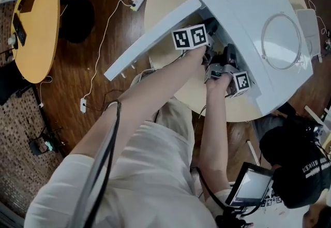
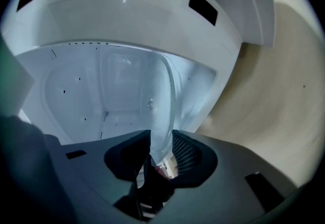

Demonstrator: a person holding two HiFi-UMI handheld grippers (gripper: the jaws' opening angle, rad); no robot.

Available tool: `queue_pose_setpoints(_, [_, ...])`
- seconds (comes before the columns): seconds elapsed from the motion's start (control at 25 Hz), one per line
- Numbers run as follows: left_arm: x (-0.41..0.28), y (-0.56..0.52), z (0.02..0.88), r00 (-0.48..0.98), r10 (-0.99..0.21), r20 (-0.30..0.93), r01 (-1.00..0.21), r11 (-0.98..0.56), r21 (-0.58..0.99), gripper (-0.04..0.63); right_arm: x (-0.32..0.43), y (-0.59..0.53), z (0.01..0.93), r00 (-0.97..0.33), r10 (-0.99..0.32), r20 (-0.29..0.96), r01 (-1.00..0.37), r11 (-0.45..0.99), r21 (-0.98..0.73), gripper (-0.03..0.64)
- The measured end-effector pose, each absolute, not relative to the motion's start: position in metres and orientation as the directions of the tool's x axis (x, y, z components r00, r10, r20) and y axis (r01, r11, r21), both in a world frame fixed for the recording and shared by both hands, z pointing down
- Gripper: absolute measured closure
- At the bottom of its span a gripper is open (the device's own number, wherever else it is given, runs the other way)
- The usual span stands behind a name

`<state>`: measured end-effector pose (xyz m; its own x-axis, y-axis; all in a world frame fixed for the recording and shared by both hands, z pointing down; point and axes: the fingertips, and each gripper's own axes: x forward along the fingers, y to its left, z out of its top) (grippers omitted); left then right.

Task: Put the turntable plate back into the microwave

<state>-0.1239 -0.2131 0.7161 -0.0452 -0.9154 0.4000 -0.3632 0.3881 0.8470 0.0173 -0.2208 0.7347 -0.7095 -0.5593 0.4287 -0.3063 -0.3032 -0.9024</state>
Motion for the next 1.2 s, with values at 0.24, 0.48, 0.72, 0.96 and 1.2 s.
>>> queue_pose_setpoints(0.24, [-0.112,-0.202,0.719,0.032,-0.896,0.444,-0.377,0.4,0.835,0.558,0.015,-0.217,0.738,-0.711,-0.547,0.442,-0.308,-0.323,-0.895,0.485])
queue_pose_setpoints(0.48, [-0.086,-0.198,0.727,0.11,-0.872,0.477,-0.359,0.413,0.837,0.558,0.028,-0.215,0.74,-0.674,-0.535,0.509,-0.375,-0.346,-0.86,0.509])
queue_pose_setpoints(0.72, [-0.09,-0.207,0.736,0.146,-0.865,0.479,-0.362,0.404,0.84,0.558,0.024,-0.216,0.748,-0.671,-0.527,0.522,-0.365,-0.378,-0.851,0.574])
queue_pose_setpoints(0.96, [-0.096,-0.215,0.741,0.156,-0.859,0.488,-0.369,0.407,0.835,0.558,0.021,-0.228,0.752,-0.662,-0.562,0.497,-0.367,-0.335,-0.868,0.581])
queue_pose_setpoints(1.2, [-0.095,-0.215,0.741,0.157,-0.851,0.501,-0.399,0.41,0.82,0.558,0.022,-0.227,0.752,-0.646,-0.567,0.512,-0.386,-0.336,-0.859,0.58])
